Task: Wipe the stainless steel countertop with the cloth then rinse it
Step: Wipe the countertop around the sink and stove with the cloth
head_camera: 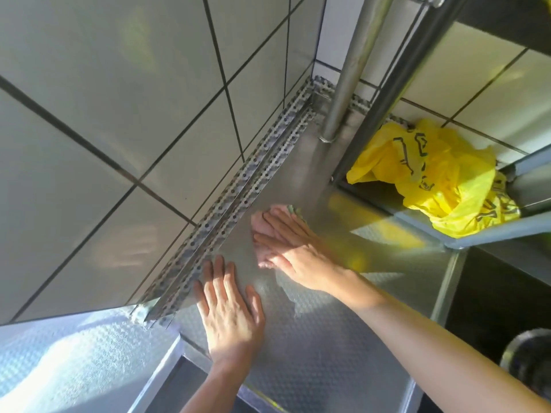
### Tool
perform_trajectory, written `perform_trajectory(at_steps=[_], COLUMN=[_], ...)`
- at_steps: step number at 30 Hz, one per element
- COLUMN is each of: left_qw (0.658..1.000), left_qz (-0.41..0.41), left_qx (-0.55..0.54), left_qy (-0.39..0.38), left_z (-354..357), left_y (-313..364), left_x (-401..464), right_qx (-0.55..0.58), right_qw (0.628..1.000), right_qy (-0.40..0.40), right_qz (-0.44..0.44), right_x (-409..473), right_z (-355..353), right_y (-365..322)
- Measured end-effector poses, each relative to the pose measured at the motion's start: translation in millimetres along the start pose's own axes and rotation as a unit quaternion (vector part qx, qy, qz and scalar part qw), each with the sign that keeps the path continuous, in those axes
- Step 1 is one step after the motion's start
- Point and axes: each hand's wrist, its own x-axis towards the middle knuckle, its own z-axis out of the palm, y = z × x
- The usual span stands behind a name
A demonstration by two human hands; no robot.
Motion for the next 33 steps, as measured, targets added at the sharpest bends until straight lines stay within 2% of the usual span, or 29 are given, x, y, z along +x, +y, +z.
perform_trajectory(at_steps=[1,4,6,8,11,14,17,19,22,25,27,30,32,33], left_qw=[1.0,1.0,1.0,1.0,0.999,0.999,0.999,1.0,1.0,1.0,1.0,0.998,0.997,0.995], left_qz=[0.001,0.006,0.009,0.007,0.014,0.02,0.021,0.015,0.011,0.007,0.006,0.011,0.015,0.018], left_qx=[0.001,-0.001,-0.002,-0.004,-0.002,0.003,0.011,0.017,0.011,-0.01,-0.018,-0.05,-0.074,-0.086], left_qy=[-0.001,0.01,0.017,0.027,0.033,0.037,0.031,0.017,0.001,-0.009,-0.013,-0.019,-0.03,-0.043], left_z=[0.7,5.0,9.0,12.8,22.0,24.0,23.3,20.3,17.2,15.0,14.0,9.6,3.3,-1.3], left_y=[-0.8,-4.2,-4.5,-6.2,-16.7,-14.2,-13.0,-13.7,-12.2,-13.0,-13.8,-13.6,-16.1,-19.5], left_x=[-0.1,1.0,-1.5,-5.2,-3.3,0.0,2.9,3.5,0.6,1.3,0.5,-0.4,-0.7,-0.2], right_qx=[-0.003,0.015,0.031,0.068,0.073,0.029,0.03,0.033,0.015,0.004,0.0,-0.013,-0.033,-0.033], right_qw=[1.0,0.983,0.961,0.932,0.91,0.947,0.986,0.997,0.999,0.989,0.972,0.898,0.859,0.855], right_qy=[-0.009,-0.005,0.028,0.023,0.021,0.017,-0.004,-0.004,-0.02,-0.052,-0.023,0.018,0.032,0.045], right_qz=[0.023,0.184,0.272,0.356,0.409,0.319,0.165,0.065,0.048,0.135,0.236,0.438,0.509,0.516], right_x=[8.9,47.8,79.3,107.9,127.8,104.4,62.6,14.2,-74.3,-143.4,-171.4,-173.1,-150.7,-136.1], right_z=[-5.7,-23.4,-32.4,-39.4,-28.2,-18.7,-9.7,-5.5,-1.8,-14.3,-23.9,-30.9,-29.5,-28.3], right_y=[10.7,44.5,62.5,69.4,68.0,50.9,11.8,-12.2,-23.5,-11.1,2.5,14.7,10.3,5.3])
